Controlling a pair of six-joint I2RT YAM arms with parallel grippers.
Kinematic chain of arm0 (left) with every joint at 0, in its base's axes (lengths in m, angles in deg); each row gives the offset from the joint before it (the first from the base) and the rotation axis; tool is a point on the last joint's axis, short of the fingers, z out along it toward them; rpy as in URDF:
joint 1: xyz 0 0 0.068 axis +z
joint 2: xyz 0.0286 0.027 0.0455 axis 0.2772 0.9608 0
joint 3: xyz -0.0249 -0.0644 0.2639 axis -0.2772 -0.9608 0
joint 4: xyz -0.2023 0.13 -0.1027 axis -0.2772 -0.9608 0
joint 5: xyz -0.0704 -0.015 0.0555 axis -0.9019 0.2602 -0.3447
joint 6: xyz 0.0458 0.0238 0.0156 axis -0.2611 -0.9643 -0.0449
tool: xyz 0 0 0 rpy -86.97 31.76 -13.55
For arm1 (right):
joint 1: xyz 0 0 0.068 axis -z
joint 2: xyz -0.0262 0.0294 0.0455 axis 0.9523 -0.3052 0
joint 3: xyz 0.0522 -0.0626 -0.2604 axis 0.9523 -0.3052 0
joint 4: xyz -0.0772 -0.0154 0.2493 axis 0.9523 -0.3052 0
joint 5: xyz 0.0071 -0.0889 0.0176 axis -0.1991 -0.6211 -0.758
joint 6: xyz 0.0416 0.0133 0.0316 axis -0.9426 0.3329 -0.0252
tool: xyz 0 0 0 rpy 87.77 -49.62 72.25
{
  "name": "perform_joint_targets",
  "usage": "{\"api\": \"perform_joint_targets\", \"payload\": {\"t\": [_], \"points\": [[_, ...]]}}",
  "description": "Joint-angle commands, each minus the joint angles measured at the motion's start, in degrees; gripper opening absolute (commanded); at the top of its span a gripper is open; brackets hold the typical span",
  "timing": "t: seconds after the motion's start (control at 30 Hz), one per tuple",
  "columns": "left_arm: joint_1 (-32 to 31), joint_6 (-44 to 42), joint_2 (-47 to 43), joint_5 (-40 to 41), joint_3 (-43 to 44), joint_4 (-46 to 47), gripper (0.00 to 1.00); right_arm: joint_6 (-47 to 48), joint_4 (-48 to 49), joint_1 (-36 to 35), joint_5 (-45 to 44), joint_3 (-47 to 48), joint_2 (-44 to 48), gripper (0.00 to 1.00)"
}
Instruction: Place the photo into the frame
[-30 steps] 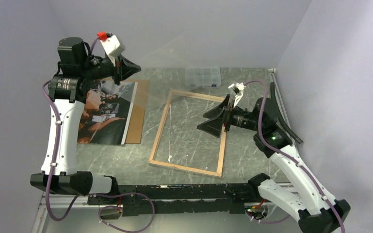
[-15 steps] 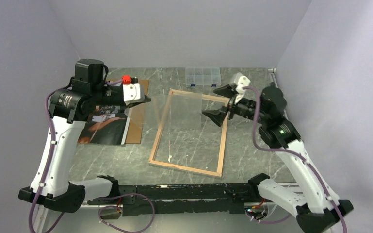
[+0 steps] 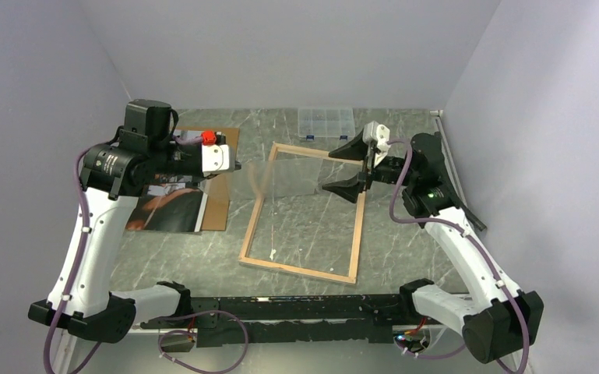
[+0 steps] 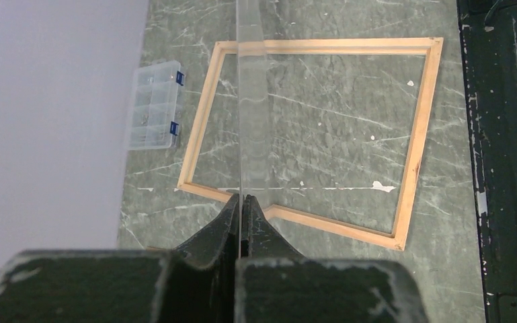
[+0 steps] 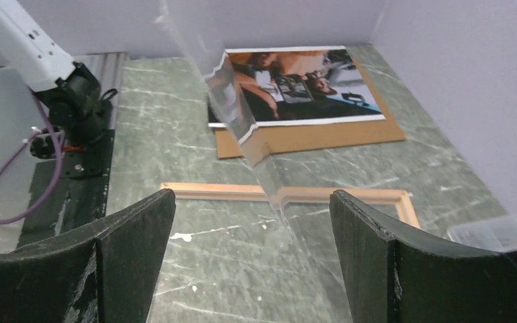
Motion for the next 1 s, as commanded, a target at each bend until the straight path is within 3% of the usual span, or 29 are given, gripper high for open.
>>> {"api": "perform_joint_targets", "payload": {"t": [0.0,0.73,0.87,0.97], "points": [[-0.24,-2.21,-1.58,-1.24,0.35,1.95,0.03,-4.34,11.47,-0.28,7.31,-1.56,-2.07,0.88],[-0.37,0.51,-0.92,0.23,1.45,4.66,0.03,-6.98,21.26,-5.39,4.43,-5.95,-13.75,0.68],[-0.33,1.01,-0.96,0.44,0.64,5.62,0.03,-10.92,26.09,-5.49,1.25,-8.26,-14.14,0.48],[-0.35,2.87,-1.05,1.33,-0.23,8.04,0.03,-15.90,32.84,-5.53,-0.11,-9.52,-14.08,0.21]]}}
